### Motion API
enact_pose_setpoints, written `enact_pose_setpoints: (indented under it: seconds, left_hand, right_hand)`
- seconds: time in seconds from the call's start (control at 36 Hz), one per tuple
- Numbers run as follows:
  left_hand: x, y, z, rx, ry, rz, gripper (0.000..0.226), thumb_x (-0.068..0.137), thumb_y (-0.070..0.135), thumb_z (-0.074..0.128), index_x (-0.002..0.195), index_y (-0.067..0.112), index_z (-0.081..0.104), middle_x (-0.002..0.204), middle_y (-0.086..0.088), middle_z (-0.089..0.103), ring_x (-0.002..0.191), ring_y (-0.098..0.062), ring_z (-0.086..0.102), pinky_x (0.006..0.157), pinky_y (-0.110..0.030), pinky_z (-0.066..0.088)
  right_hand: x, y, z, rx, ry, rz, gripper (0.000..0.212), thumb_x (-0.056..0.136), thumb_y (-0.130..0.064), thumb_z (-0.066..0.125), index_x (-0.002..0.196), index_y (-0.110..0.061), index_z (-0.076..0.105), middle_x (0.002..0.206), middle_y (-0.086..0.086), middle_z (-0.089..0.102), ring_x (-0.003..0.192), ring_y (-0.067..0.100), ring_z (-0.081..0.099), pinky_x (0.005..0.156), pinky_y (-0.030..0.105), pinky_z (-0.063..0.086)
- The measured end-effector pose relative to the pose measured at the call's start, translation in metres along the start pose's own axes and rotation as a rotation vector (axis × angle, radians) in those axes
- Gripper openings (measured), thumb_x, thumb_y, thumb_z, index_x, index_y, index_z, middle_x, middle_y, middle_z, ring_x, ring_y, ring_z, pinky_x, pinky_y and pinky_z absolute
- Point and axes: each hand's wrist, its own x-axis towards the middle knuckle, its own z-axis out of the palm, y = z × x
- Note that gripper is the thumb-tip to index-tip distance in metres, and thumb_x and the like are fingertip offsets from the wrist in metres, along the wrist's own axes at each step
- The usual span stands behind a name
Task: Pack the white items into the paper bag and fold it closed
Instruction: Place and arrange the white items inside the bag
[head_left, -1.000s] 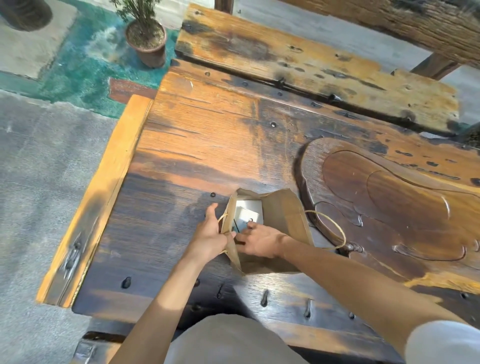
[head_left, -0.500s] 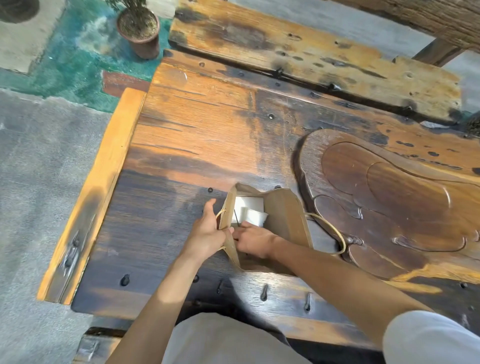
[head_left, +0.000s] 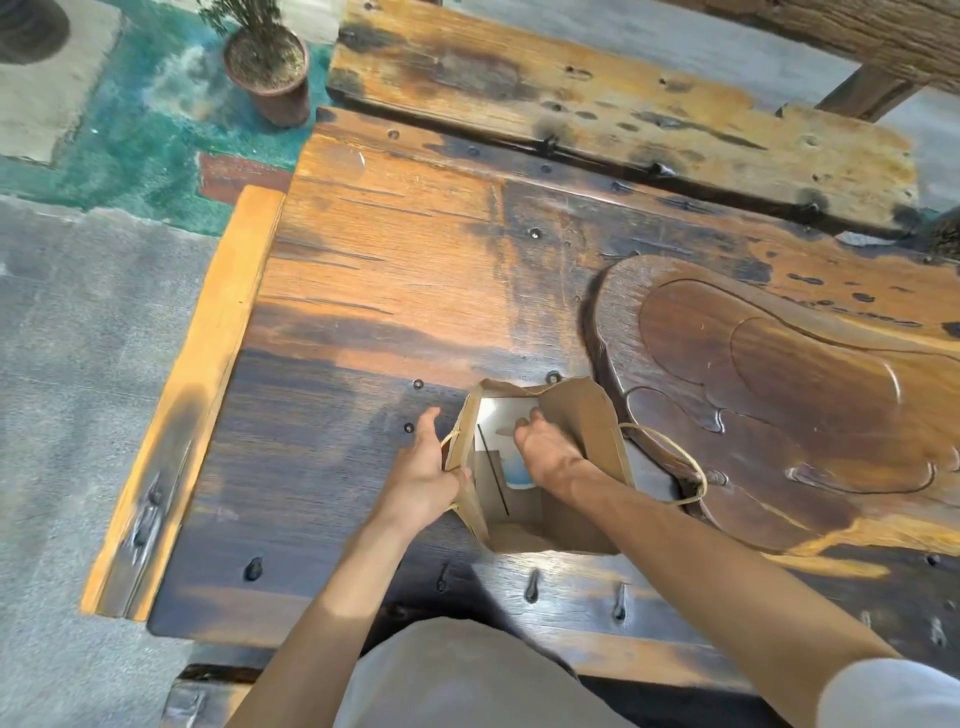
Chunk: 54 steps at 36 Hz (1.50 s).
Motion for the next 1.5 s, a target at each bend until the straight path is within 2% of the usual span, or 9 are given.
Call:
enact_pose_setpoints:
  seconds: [0.17, 0.33, 0.53, 0.58, 0.81, 1.17, 1.25, 1.36, 1.5]
  left_hand:
    - [0.001, -0.003, 0.001, -0.006, 0.003, -0.005, 0.084, 0.087, 0.021, 0.066, 0.142, 0.052, 0.010, 0.138, -0.010, 0.057, 0.130, -0.032, 0.049, 0.111, -0.052, 0.039]
    - [0.002, -0.001, 0.004, -0.011, 0.013, -0.007, 0.085, 0.091, 0.016, 0.065, 0.152, 0.038, 0.010, 0.139, -0.013, 0.053, 0.128, -0.029, 0.050, 0.110, -0.043, 0.040]
    - [0.001, 0.002, 0.005, -0.013, 0.006, 0.012, 0.084, 0.092, 0.014, 0.064, 0.154, 0.036, 0.010, 0.145, -0.015, 0.046, 0.127, -0.026, 0.050, 0.105, -0.033, 0.039]
    - [0.000, 0.003, 0.004, -0.022, 0.000, 0.017, 0.084, 0.093, 0.013, 0.064, 0.154, 0.035, 0.010, 0.145, -0.014, 0.047, 0.120, -0.020, 0.050, 0.098, -0.030, 0.039]
    - [0.000, 0.005, 0.005, -0.028, 0.013, -0.007, 0.086, 0.090, 0.014, 0.066, 0.151, 0.040, 0.012, 0.139, -0.014, 0.054, 0.123, -0.029, 0.055, 0.109, -0.046, 0.044]
    - [0.000, 0.005, 0.001, -0.037, 0.020, 0.026, 0.081, 0.093, 0.010, 0.062, 0.154, 0.032, 0.014, 0.126, -0.007, 0.056, 0.106, -0.021, 0.054, 0.089, -0.030, 0.042]
    - [0.000, 0.005, 0.001, -0.032, 0.018, 0.022, 0.081, 0.093, 0.010, 0.062, 0.154, 0.032, 0.014, 0.126, -0.008, 0.057, 0.106, -0.022, 0.055, 0.089, -0.030, 0.041]
    - [-0.001, 0.005, 0.002, -0.011, 0.020, 0.012, 0.082, 0.093, 0.012, 0.063, 0.154, 0.034, 0.013, 0.132, -0.013, 0.053, 0.114, -0.024, 0.053, 0.093, -0.030, 0.040]
    - [-0.001, 0.006, 0.004, -0.020, 0.011, 0.010, 0.081, 0.094, 0.014, 0.063, 0.153, 0.036, 0.012, 0.132, -0.011, 0.053, 0.113, -0.025, 0.055, 0.091, -0.030, 0.041]
  right_hand:
    - [-0.010, 0.000, 0.001, -0.050, 0.027, -0.070, 0.028, 0.091, -0.004, 0.057, 0.118, -0.011, 0.060, 0.124, 0.015, 0.061, 0.109, 0.032, 0.062, 0.081, 0.032, 0.044]
    - [-0.018, -0.002, 0.007, -0.184, 0.035, -0.188, 0.040, 0.088, 0.006, 0.050, 0.125, -0.009, 0.054, 0.127, 0.015, 0.059, 0.115, 0.032, 0.057, 0.093, 0.037, 0.045]
    - [-0.014, -0.007, 0.017, -0.319, -0.112, -0.273, 0.051, 0.082, 0.005, 0.068, 0.130, -0.007, 0.054, 0.131, 0.014, 0.059, 0.119, 0.032, 0.058, 0.100, 0.041, 0.050]
    - [-0.013, -0.008, 0.019, -0.312, -0.122, -0.285, 0.050, 0.082, 0.007, 0.068, 0.128, -0.007, 0.055, 0.129, 0.014, 0.059, 0.117, 0.031, 0.059, 0.100, 0.041, 0.050]
    - [-0.012, -0.013, 0.025, -0.218, -0.092, -0.332, 0.042, 0.083, 0.010, 0.063, 0.122, -0.005, 0.058, 0.122, 0.015, 0.062, 0.111, 0.032, 0.061, 0.096, 0.039, 0.051]
    - [-0.004, -0.026, 0.025, 0.042, -0.053, -0.242, 0.020, 0.091, -0.010, 0.057, 0.110, -0.006, 0.062, 0.115, 0.015, 0.065, 0.107, 0.033, 0.063, 0.091, 0.035, 0.047]
    - [-0.006, -0.020, 0.024, -0.037, -0.049, -0.259, 0.023, 0.094, -0.003, 0.044, 0.110, -0.006, 0.060, 0.120, 0.017, 0.062, 0.113, 0.033, 0.059, 0.095, 0.036, 0.044]
    - [-0.004, -0.016, 0.025, -0.120, -0.046, -0.212, 0.044, 0.080, 0.007, 0.066, 0.122, -0.005, 0.058, 0.126, 0.016, 0.062, 0.114, 0.033, 0.062, 0.094, 0.037, 0.050]
    - [-0.006, -0.019, 0.020, -0.221, -0.053, -0.192, 0.050, 0.082, 0.001, 0.070, 0.129, -0.010, 0.056, 0.131, 0.011, 0.058, 0.119, 0.030, 0.060, 0.094, 0.041, 0.050]
